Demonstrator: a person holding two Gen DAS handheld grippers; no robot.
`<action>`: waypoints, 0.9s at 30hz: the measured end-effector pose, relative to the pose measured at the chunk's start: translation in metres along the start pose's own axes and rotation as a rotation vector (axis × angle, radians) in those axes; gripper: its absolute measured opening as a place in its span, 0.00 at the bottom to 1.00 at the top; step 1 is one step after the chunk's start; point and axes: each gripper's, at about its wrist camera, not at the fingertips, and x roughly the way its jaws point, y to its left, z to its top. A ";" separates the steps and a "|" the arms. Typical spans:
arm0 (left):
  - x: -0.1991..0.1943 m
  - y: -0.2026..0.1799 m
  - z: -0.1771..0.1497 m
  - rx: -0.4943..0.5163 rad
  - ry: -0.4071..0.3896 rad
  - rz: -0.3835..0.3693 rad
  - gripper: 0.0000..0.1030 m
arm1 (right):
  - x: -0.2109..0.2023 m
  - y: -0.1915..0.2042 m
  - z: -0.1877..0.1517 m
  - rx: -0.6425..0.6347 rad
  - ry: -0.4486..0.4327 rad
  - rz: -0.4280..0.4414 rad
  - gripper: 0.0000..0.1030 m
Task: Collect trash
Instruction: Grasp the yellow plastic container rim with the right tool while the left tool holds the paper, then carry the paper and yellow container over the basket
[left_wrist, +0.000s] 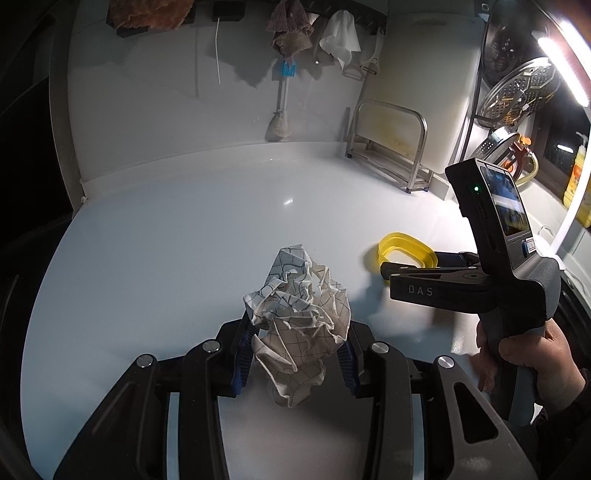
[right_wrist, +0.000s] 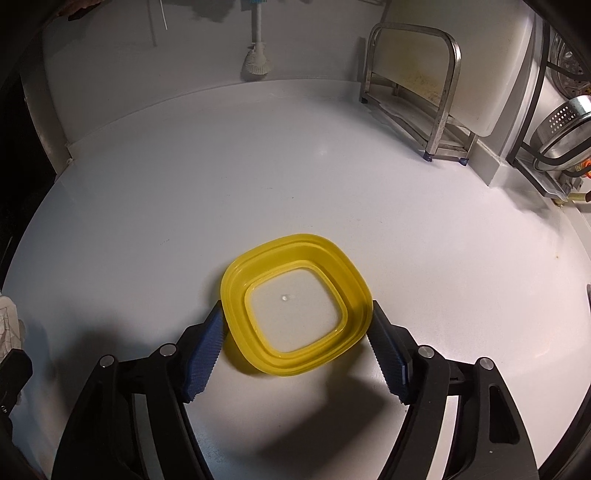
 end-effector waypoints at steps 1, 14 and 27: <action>0.000 0.000 -0.001 0.000 0.000 0.000 0.37 | -0.001 0.000 -0.001 0.005 -0.003 0.004 0.69; -0.014 0.000 -0.009 0.006 -0.003 -0.002 0.37 | -0.047 0.010 -0.024 0.020 -0.098 -0.023 0.69; -0.064 0.016 -0.035 0.010 -0.011 0.031 0.37 | -0.122 0.043 -0.089 0.058 -0.152 -0.019 0.69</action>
